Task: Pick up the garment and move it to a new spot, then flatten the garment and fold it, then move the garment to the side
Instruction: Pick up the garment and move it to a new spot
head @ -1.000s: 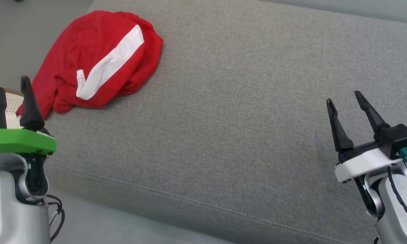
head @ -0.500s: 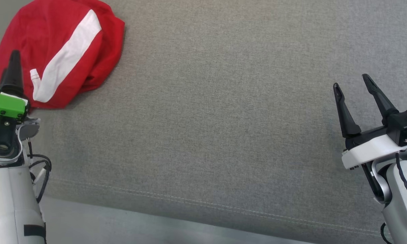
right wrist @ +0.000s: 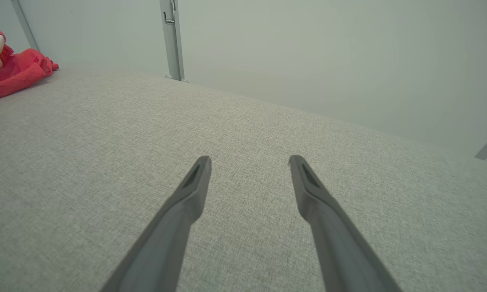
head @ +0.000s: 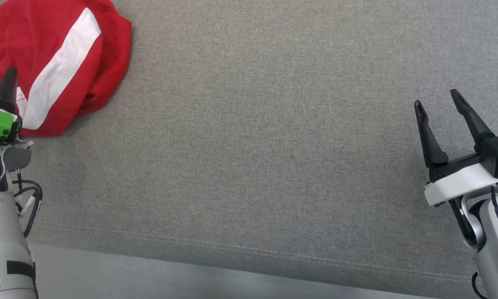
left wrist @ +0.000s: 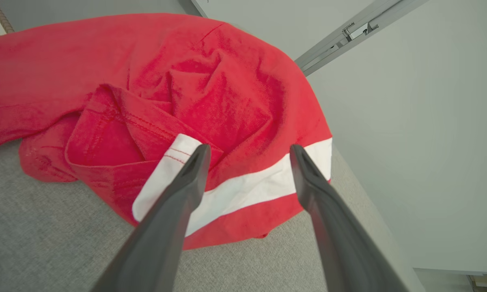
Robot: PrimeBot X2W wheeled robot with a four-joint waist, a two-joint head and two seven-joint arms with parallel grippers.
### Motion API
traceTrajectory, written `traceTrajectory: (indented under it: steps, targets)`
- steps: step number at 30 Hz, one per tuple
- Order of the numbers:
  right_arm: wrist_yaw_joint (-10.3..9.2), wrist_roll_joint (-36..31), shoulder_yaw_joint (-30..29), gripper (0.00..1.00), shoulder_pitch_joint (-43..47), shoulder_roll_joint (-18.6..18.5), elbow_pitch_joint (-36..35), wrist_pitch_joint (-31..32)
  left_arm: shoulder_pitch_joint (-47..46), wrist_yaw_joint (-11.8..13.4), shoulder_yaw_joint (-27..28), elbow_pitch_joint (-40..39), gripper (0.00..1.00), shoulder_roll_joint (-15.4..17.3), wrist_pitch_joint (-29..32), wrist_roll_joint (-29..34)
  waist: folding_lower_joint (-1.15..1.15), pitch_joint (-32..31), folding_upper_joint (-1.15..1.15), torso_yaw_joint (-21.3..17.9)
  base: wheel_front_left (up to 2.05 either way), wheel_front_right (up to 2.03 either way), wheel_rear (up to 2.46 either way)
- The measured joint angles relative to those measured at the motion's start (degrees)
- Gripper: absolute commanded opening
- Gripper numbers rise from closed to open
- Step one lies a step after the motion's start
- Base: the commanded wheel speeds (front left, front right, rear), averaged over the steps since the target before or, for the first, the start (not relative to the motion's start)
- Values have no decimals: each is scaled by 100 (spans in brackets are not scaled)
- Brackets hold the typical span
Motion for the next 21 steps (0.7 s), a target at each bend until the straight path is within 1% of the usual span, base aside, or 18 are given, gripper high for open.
traceTrajectory:
  steps: [5,7,10,12,15,18,21]
  targets:
    - [1,1,-2,100,0,-2,2,0,-27,1,-142,263,100,133,222,48,0,5,0,-2,0,0,0]
    - [2,2,-8,100,0,-16,-7,0,-27,-2,-318,309,100,259,248,227,0,25,0,-1,0,0,0]
    - [9,3,-33,100,0,-45,-8,0,-26,-154,-495,380,100,414,246,468,0,65,0,8,0,0,0]
    - [11,3,-38,100,0,-48,-8,0,-21,-230,-625,430,100,424,270,511,0,73,0,14,0,0,0]
    - [12,13,-70,100,1,-79,-9,0,-18,-341,-834,510,100,468,298,744,0,100,0,29,0,0,0]
    - [13,23,-90,100,1,-88,-9,0,-18,-420,-909,576,100,460,374,715,0,106,0,46,0,0,0]
    - [13,49,-96,100,1,-89,-9,0,-18,-443,-1035,623,100,454,413,717,0,107,0,66,0,0,0]
